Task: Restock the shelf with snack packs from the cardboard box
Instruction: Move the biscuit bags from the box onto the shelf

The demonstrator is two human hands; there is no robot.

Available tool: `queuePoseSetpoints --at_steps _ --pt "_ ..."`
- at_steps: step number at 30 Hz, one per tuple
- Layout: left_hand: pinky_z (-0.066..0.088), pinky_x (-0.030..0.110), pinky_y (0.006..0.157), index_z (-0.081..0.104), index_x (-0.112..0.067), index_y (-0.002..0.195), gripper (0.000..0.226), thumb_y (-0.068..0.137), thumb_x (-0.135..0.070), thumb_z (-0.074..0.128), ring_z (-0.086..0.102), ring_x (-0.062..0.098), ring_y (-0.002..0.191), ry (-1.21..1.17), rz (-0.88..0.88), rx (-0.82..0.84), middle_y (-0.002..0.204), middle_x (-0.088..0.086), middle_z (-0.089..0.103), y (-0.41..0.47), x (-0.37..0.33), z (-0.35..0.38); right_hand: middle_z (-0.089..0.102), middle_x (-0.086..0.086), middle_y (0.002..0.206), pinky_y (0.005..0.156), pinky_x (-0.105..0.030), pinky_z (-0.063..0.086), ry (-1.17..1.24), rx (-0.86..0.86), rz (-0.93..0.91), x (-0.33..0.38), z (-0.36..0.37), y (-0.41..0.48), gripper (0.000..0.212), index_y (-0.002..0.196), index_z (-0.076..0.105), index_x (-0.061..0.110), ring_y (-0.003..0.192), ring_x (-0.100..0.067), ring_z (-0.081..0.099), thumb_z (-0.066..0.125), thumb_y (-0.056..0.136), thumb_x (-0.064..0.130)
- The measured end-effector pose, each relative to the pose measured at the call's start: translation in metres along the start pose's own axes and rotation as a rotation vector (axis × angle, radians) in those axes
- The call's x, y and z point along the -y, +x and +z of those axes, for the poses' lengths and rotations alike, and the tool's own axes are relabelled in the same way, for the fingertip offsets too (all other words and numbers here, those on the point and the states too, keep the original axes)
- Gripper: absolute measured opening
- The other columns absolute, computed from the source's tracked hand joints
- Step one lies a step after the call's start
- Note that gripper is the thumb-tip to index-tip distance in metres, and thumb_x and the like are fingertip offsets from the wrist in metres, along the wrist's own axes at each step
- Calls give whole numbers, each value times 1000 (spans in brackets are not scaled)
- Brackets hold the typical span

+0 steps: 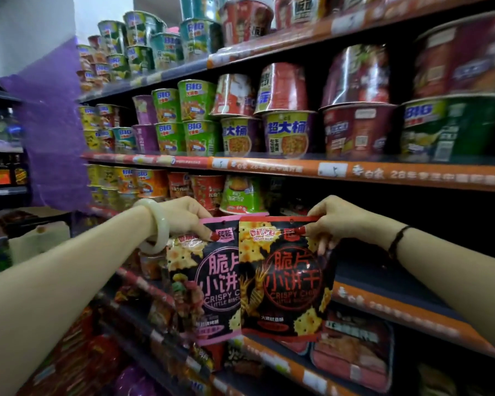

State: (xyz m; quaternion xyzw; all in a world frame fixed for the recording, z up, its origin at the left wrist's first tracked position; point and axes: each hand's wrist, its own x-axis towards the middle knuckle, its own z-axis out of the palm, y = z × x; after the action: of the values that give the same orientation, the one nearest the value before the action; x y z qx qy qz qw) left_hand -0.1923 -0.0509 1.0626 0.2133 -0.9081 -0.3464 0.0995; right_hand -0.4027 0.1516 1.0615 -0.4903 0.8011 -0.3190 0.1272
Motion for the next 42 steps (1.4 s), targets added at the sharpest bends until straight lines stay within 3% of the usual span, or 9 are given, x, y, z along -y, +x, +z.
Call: queuePoseSetpoints --at_steps 3,7,12,20,22,24,32,37,42 --pt "53 16 76 76 -10 89 16 82 0 65 69 15 92 -33 62 61 86 -1 77 11 -19 18 69 -17 70 40 -18 49 -11 -64 78 -14 -14 -27 12 80 63 2 44 -12 66 60 90 7" --pt "52 24 84 76 -8 91 15 82 -1 66 70 17 91 -30 134 121 89 3 76 28 -45 42 70 -15 70 42 -20 51 -18 -138 175 -33 -32 -59 11 84 64 1 45 -12 66 59 91 7" --pt "51 12 55 74 -6 93 17 81 4 65 69 5 60 -88 199 186 65 -6 74 46 -81 76 69 -8 59 42 -20 50 -4 -220 257 -55 -56 -98 13 84 65 -1 46 -12 67 59 92 8" --pt "54 17 57 74 -10 89 14 83 -1 65 69 8 60 -62 264 236 65 -4 74 78 -138 116 68 -6 54 42 -20 50 -58 -340 349 -85 -101 -141 19 73 63 3 47 -14 68 59 91 6" --pt "56 21 65 74 -7 94 15 83 -2 65 68 11 66 -36 309 223 70 -3 73 87 -154 124 69 -7 57 41 -20 50 -69 -373 361 -91 -114 -149 21 70 63 4 48 -15 68 59 91 6" --pt "56 25 75 75 -9 94 15 83 -2 66 67 14 73 -19 355 215 76 -1 74 97 -171 131 70 -11 63 41 -20 50 -83 -412 372 -98 -128 -156 19 73 64 3 50 -16 69 59 91 6" --pt "56 31 80 76 -17 88 15 80 -5 70 69 20 81 -24 451 152 82 2 75 127 -223 156 72 -17 72 41 -20 51 -136 -560 403 -125 -174 -178 15 90 65 -8 52 -16 71 60 91 7" --pt "58 34 77 75 -20 79 17 81 -5 69 68 20 77 21 507 107 83 5 75 137 -241 174 71 -14 67 39 -20 49 -156 -620 397 -144 -188 -183 13 78 62 1 56 -20 72 61 90 5" --pt "49 26 56 77 -11 80 10 81 -6 69 58 16 56 -14 519 86 73 14 73 146 -239 190 69 -14 64 40 -21 50 -186 -649 359 -158 -187 -181 21 69 59 4 53 -22 71 61 90 7"
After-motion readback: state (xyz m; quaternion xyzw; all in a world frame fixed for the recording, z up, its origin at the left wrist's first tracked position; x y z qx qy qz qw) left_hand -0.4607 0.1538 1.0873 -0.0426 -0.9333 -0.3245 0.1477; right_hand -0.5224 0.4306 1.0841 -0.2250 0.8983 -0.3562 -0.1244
